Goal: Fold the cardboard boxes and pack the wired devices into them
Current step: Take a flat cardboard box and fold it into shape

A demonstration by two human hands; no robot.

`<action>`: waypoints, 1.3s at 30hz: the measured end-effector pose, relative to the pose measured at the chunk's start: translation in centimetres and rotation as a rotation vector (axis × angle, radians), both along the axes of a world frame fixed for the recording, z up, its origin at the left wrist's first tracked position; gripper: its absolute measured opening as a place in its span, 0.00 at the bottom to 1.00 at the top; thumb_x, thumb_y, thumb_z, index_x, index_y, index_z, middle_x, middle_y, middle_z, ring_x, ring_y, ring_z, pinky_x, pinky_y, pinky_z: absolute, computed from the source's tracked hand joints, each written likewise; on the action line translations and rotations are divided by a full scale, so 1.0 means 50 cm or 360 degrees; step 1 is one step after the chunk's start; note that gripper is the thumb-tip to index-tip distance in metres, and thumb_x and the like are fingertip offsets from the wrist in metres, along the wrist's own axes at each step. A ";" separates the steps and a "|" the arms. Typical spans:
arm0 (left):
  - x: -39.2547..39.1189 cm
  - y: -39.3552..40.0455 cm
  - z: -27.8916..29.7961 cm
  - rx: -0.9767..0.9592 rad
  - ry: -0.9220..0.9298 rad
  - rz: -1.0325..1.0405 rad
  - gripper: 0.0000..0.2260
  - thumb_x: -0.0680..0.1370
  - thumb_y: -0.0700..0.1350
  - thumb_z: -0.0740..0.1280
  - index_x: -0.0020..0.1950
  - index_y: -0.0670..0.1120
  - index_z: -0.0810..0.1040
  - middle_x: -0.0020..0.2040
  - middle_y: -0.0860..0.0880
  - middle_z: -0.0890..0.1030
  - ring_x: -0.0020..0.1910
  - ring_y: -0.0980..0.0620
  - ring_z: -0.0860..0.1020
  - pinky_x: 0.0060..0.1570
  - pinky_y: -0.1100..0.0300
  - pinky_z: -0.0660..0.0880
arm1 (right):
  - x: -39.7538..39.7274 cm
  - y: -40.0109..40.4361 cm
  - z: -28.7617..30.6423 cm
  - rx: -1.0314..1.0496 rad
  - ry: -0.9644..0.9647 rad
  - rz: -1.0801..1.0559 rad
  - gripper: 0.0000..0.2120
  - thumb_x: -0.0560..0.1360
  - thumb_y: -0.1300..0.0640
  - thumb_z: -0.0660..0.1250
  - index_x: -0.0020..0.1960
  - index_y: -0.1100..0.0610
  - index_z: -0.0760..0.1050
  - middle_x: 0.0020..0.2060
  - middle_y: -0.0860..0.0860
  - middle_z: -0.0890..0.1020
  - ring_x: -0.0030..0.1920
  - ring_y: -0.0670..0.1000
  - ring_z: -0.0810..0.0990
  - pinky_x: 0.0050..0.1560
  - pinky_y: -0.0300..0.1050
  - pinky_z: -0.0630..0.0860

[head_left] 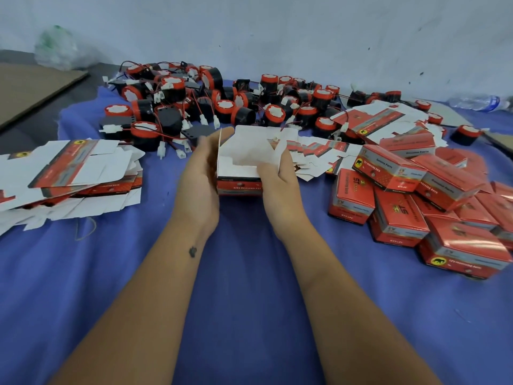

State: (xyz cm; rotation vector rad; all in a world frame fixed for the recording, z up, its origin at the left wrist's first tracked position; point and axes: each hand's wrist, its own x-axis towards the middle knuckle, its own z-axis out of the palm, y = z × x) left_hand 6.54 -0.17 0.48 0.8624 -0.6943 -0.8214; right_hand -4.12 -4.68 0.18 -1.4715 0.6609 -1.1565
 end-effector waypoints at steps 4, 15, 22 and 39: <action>-0.016 0.000 -0.004 0.0038 -0.0394 0.0181 0.17 0.80 0.39 0.58 0.56 0.61 0.78 0.52 0.64 0.82 0.55 0.62 0.79 0.51 0.66 0.75 | -0.002 0.005 0.002 -0.0002 -0.0052 0.0048 0.18 0.77 0.67 0.55 0.53 0.45 0.71 0.49 0.45 0.79 0.45 0.39 0.76 0.47 0.35 0.76; -0.018 -0.008 -0.007 0.0073 -0.0466 0.0196 0.20 0.82 0.37 0.56 0.55 0.62 0.76 0.48 0.64 0.83 0.47 0.64 0.81 0.42 0.68 0.76 | -0.010 -0.023 0.018 0.0729 -0.0473 0.0318 0.14 0.81 0.56 0.59 0.61 0.57 0.78 0.57 0.55 0.83 0.60 0.58 0.80 0.60 0.54 0.75; -0.019 -0.005 -0.007 0.0021 -0.0473 0.0145 0.16 0.83 0.36 0.55 0.49 0.56 0.74 0.52 0.51 0.79 0.42 0.61 0.80 0.36 0.65 0.76 | -0.007 -0.013 0.010 0.0343 -0.0422 0.0194 0.20 0.77 0.71 0.58 0.46 0.47 0.79 0.44 0.47 0.83 0.49 0.53 0.79 0.48 0.50 0.76; -0.022 0.001 -0.002 0.0153 -0.0457 0.0229 0.20 0.76 0.29 0.62 0.53 0.55 0.75 0.49 0.53 0.81 0.44 0.60 0.82 0.36 0.66 0.77 | -0.015 -0.008 0.020 0.0069 0.0103 -0.0191 0.17 0.69 0.68 0.63 0.47 0.46 0.75 0.52 0.52 0.81 0.54 0.56 0.80 0.53 0.61 0.79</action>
